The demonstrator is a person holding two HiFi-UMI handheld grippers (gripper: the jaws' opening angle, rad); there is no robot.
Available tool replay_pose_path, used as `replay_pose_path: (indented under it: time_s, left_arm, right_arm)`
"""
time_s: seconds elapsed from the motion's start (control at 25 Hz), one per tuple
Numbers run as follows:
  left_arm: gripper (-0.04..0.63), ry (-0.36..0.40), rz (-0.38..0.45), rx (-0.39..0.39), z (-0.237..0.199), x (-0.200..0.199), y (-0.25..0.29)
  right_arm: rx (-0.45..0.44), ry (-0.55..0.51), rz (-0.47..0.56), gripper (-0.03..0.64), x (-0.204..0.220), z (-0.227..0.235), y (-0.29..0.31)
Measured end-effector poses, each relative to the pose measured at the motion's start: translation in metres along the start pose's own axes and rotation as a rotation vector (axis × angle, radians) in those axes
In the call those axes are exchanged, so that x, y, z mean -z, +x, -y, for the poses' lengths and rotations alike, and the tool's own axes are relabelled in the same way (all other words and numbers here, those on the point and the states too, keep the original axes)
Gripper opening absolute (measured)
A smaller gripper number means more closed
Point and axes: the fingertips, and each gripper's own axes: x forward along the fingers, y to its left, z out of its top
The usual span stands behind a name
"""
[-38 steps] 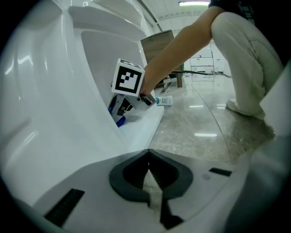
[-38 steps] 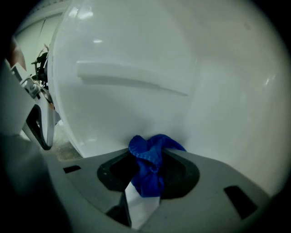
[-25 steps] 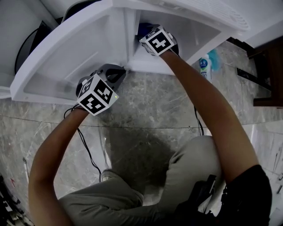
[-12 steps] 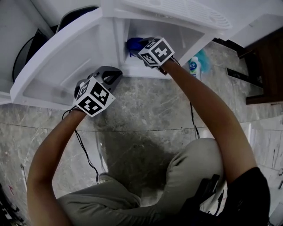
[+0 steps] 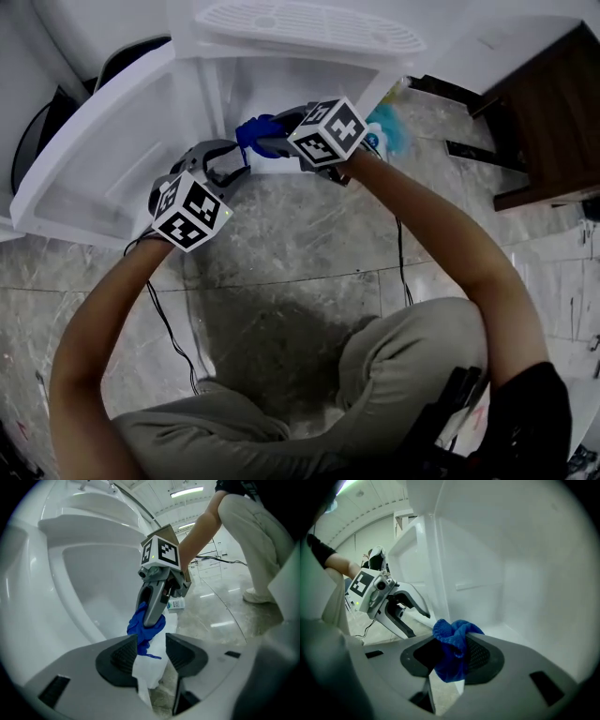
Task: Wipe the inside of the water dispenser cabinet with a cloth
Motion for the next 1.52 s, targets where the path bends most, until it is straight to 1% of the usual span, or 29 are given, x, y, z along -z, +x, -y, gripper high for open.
replay_pose_path:
  time_s: [0.04, 0.16, 0.24, 0.36, 0.4, 0.48, 0.56, 0.6, 0.72, 0.84, 0.92, 1.04, 1.16, 1.36, 1.52]
  left_arm:
    - [0.180, -0.002, 0.008, -0.003, 0.000, -0.003, 0.002]
    - [0.186, -0.005, 0.028, -0.001, 0.001, -0.014, 0.006]
    - [0.226, 0.006, 0.040, 0.008, 0.003, -0.021, 0.009]
    - [0.232, 0.044, 0.059, 0.014, 0.007, -0.032, 0.011]
    - [0.255, 0.056, 0.068, 0.008, 0.007, -0.035, 0.012]
    - [0.281, 0.083, 0.091, -0.001, 0.007, -0.042, 0.013]
    - [0.324, 0.125, 0.111, 0.002, 0.011, -0.049, 0.014]
    - [0.325, 0.146, 0.118, 0.006, 0.014, -0.053, 0.015]
    - [0.324, 0.202, 0.112, 0.020, 0.023, -0.061, 0.021]
    - [0.322, 0.255, 0.092, 0.010, 0.026, -0.062, 0.026]
    - [0.318, 0.250, 0.096, 0.006, 0.024, -0.064, 0.027]
    - [0.251, 0.250, 0.091, -0.001, 0.020, -0.065, 0.026]
    - [0.213, 0.264, 0.084, -0.007, 0.019, -0.065, 0.026]
    - [0.185, 0.268, 0.084, -0.008, 0.018, -0.065, 0.021]
    - [0.179, 0.213, 0.080, -0.011, 0.010, -0.059, 0.018]
  right_arm:
    - [-0.007, 0.014, 0.004, 0.123, 0.002, -0.002, -0.006]
    - [-0.047, 0.073, 0.038, 0.123, 0.003, -0.009, -0.024]
    - [-0.097, 0.128, 0.091, 0.121, -0.004, -0.017, -0.033]
    - [-0.184, 0.204, 0.157, 0.123, -0.016, -0.034, -0.043]
    - [-0.206, 0.224, 0.167, 0.121, -0.018, -0.039, -0.045]
    - [-0.247, 0.259, 0.172, 0.121, -0.020, -0.048, -0.047]
    - [-0.295, 0.284, 0.169, 0.123, -0.019, -0.057, -0.047]
    - [-0.313, 0.293, 0.171, 0.123, -0.019, -0.060, -0.048]
    - [-0.353, 0.313, 0.175, 0.121, -0.018, -0.066, -0.050]
    - [-0.355, 0.327, 0.170, 0.121, -0.013, -0.063, -0.051]
    - [-0.352, 0.345, 0.179, 0.123, -0.012, -0.059, -0.052]
    - [-0.343, 0.370, 0.198, 0.123, -0.013, -0.055, -0.054]
    - [-0.348, 0.382, 0.209, 0.126, -0.013, -0.053, -0.056]
    - [-0.364, 0.384, 0.221, 0.132, -0.014, -0.053, -0.059]
    - [-0.336, 0.376, 0.225, 0.140, -0.011, -0.043, -0.065]
